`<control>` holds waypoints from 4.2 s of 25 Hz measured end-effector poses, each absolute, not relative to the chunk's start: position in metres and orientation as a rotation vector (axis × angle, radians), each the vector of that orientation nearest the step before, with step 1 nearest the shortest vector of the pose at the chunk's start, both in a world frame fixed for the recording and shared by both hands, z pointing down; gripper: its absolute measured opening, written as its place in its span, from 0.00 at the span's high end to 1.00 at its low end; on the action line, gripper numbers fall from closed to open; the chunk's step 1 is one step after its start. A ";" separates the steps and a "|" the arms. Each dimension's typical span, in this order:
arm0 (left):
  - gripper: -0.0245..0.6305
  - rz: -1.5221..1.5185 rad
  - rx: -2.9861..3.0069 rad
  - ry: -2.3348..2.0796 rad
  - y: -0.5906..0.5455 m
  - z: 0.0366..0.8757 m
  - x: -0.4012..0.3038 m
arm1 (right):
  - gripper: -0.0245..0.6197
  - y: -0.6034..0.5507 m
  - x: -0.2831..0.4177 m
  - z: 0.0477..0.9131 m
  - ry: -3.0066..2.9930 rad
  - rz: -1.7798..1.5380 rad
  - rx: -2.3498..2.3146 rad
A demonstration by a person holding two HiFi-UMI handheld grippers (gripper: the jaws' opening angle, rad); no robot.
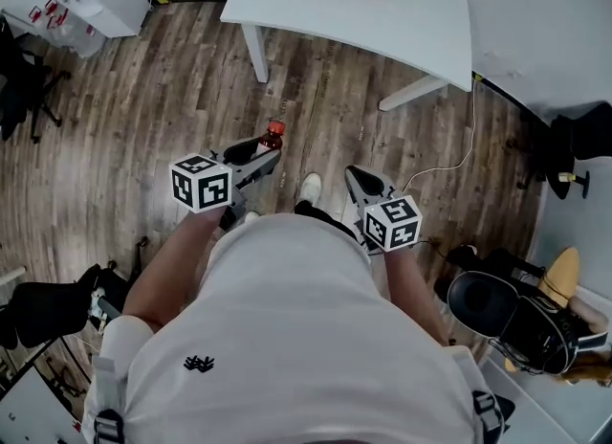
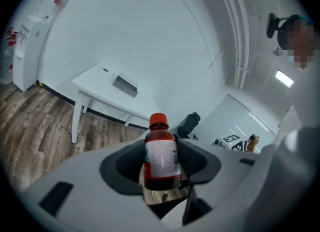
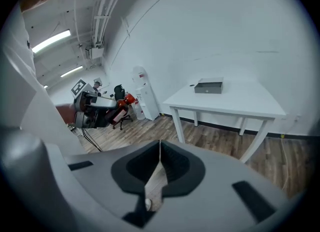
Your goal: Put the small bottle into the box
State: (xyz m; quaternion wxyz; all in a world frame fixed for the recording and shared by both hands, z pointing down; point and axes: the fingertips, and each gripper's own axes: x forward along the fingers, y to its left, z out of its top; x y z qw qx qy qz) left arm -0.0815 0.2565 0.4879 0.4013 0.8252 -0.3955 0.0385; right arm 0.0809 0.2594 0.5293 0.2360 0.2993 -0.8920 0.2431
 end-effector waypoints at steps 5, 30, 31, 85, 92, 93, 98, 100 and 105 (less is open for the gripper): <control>0.64 0.104 2.079 -1.025 0.198 0.483 -0.056 | 0.85 0.214 0.115 0.528 -2.468 0.682 0.830; 0.64 0.183 2.101 -0.859 -0.087 0.471 -0.085 | 0.95 0.001 0.084 0.492 -2.365 0.770 1.155; 0.64 0.192 2.106 -0.851 -0.099 0.472 -0.087 | 0.95 -0.007 0.079 0.492 -2.359 0.772 1.171; 0.63 0.921 1.529 -1.286 -0.378 0.661 0.000 | 0.95 -0.223 0.254 0.559 -2.434 0.974 0.883; 0.64 0.919 1.530 -1.298 -0.380 0.659 -0.003 | 0.95 -0.230 0.250 0.558 -2.446 0.962 0.869; 0.64 0.917 1.531 -1.298 -0.380 0.659 -0.003 | 0.95 -0.231 0.249 0.558 -2.448 0.960 0.866; 0.63 0.883 1.557 -1.295 -0.379 0.650 -0.006 | 0.95 -0.235 0.241 0.557 -2.454 0.946 0.848; 0.63 0.862 1.582 -1.294 -0.380 0.643 -0.007 | 0.95 -0.237 0.236 0.555 -2.461 0.932 0.836; 0.63 0.794 1.640 -1.272 -0.372 0.630 -0.006 | 0.95 -0.236 0.221 0.547 -2.471 0.897 0.804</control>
